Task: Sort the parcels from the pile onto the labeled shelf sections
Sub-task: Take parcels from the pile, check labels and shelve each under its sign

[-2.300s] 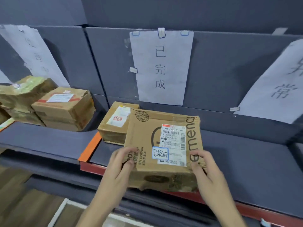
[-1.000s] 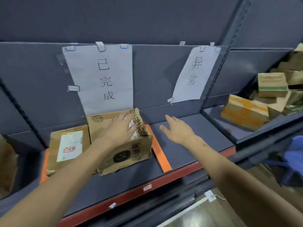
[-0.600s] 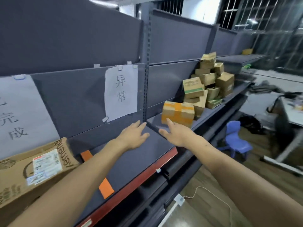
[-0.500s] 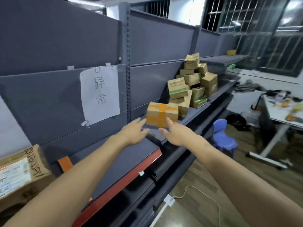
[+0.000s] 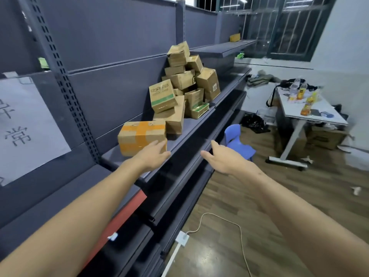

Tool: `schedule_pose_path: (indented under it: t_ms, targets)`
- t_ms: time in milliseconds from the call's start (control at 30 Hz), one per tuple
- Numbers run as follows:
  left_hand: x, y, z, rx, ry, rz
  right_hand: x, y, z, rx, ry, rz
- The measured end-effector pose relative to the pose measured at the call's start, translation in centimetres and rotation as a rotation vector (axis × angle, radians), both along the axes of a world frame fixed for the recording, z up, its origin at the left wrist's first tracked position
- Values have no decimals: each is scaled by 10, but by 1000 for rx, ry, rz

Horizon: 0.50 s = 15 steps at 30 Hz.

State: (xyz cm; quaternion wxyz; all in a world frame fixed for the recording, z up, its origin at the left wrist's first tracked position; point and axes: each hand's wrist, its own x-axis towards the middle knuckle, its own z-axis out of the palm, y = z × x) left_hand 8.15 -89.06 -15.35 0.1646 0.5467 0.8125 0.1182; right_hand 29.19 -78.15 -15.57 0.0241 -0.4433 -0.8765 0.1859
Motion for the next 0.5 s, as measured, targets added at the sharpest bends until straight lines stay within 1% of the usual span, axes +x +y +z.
schedule_pose_path:
  t_ms: [200, 300, 400, 500]
  targets:
    - [-41, 77, -19, 14, 2, 10, -46, 74, -6, 15, -38, 11]
    - [-70, 111, -16, 51, -46, 24, -84, 110, 3, 9, -45, 33]
    - [-110, 140, -16, 109, -79, 88, -124, 139, 8, -6, 17, 70]
    - [-148, 152, -22, 130, -86, 187, -160, 161, 0, -114, 71, 107]
